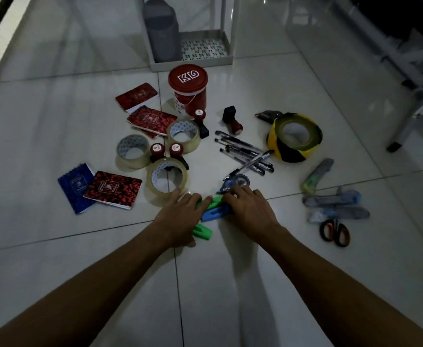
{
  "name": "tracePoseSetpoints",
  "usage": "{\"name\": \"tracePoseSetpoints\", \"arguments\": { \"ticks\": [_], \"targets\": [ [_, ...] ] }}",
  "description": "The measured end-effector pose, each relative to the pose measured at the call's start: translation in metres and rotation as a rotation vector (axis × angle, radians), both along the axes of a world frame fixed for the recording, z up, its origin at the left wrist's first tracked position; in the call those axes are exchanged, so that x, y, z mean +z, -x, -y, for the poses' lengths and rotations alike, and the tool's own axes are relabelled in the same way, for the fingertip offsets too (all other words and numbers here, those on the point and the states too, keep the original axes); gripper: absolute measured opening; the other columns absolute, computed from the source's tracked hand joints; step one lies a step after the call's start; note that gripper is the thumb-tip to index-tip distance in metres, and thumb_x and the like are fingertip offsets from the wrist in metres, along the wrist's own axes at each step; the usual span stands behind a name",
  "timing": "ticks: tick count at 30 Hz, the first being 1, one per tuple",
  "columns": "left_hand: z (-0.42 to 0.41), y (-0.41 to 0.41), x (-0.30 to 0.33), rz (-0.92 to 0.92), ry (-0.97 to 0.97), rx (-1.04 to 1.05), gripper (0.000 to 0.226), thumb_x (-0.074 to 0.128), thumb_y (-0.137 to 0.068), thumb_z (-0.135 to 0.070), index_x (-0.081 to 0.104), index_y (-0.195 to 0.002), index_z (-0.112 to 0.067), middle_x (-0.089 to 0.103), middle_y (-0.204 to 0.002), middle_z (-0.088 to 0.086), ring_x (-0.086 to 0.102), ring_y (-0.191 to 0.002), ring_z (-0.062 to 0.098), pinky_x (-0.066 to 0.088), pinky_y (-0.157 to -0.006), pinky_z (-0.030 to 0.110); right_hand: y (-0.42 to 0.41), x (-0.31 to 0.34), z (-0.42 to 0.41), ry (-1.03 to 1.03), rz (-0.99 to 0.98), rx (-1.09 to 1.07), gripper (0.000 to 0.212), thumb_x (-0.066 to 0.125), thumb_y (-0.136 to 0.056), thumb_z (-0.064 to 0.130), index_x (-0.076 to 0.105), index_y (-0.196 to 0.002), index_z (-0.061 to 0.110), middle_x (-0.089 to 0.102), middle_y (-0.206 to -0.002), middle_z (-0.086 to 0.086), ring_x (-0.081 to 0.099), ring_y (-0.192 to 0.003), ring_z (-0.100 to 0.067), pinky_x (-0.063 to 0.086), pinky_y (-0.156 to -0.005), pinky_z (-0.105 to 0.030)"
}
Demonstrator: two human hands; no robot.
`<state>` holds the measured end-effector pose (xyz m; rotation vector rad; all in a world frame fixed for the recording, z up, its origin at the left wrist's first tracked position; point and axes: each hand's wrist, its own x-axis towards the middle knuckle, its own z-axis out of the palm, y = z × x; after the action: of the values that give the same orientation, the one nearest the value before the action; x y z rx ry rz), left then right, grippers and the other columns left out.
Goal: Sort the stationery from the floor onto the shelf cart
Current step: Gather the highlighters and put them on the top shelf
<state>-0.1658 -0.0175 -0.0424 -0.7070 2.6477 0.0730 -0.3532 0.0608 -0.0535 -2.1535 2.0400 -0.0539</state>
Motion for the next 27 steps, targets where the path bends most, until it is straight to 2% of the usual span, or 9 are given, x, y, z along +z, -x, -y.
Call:
{"name": "tracePoseSetpoints", "arguments": {
  "ticks": [5,8,12,15,22,27],
  "targets": [
    [-0.004,0.0,-0.001,-0.021,-0.021,-0.01,0.095,0.069,-0.074,-0.047,0.018,-0.146,-0.011,0.044,-0.129,0.009,0.049,-0.112,0.025,0.033,-0.099,0.041,0.013,-0.003,-0.01,-0.011,-0.008,0.047,0.026,0.055,-0.094,0.028,0.051,-0.119,0.021,0.056,-0.122,-0.005,0.048,-0.11,-0.022,0.04,-0.09,-0.034],
    [-0.008,0.004,-0.003,0.002,-0.123,0.058,0.082,0.064,-0.082,-0.035,0.019,-0.145,-0.01,0.046,-0.128,0.01,0.053,-0.108,0.026,0.036,-0.094,0.038,0.023,-0.001,-0.016,-0.012,-0.004,0.038,0.027,0.052,-0.095,0.024,0.051,-0.122,0.019,0.057,-0.118,-0.005,0.048,-0.103,-0.021,0.038,-0.087,-0.032],
    [-0.009,0.01,-0.003,-0.078,-0.27,0.164,0.06,0.052,-0.09,-0.027,0.025,-0.141,-0.009,0.049,-0.122,0.011,0.055,-0.096,0.025,0.041,-0.082,0.033,0.036,0.003,-0.025,-0.025,0.001,0.008,0.036,0.053,-0.096,0.021,0.049,-0.131,0.017,0.053,-0.119,-0.008,0.047,-0.104,-0.022,0.041,-0.089,-0.033],
    [-0.007,0.014,-0.001,-0.138,-0.377,0.222,0.049,0.051,-0.091,-0.024,0.033,-0.134,-0.009,0.05,-0.115,0.011,0.048,-0.082,0.018,0.038,-0.071,0.028,0.046,0.008,-0.031,-0.04,0.01,-0.021,0.031,0.051,-0.097,0.02,0.049,-0.128,0.016,0.05,-0.117,-0.007,0.044,-0.101,-0.021,0.042,-0.087,-0.032],
    [0.012,0.025,0.029,-0.198,-0.335,0.196,0.048,0.055,-0.087,-0.024,0.036,-0.131,-0.012,0.053,-0.114,0.011,0.058,-0.09,0.027,0.042,-0.067,0.033,0.061,0.035,-0.025,-0.039,0.046,-0.066,0.026,0.045,-0.098,0.024,0.05,-0.122,0.015,0.049,-0.112,-0.007,0.045,-0.097,-0.022,0.038,-0.08,-0.031],
    [0.035,0.023,0.079,-0.293,-0.289,0.18,0.054,0.059,-0.087,-0.023,0.037,-0.135,-0.01,0.053,-0.118,0.013,0.057,-0.097,0.029,0.047,-0.077,0.039,0.067,0.081,-0.002,-0.07,0.029,-0.054,0.031,0.054,-0.087,0.029,0.053,-0.115,0.015,0.055,-0.112,-0.006,0.048,-0.099,-0.023,0.035,-0.079,-0.032]
  ]
}}
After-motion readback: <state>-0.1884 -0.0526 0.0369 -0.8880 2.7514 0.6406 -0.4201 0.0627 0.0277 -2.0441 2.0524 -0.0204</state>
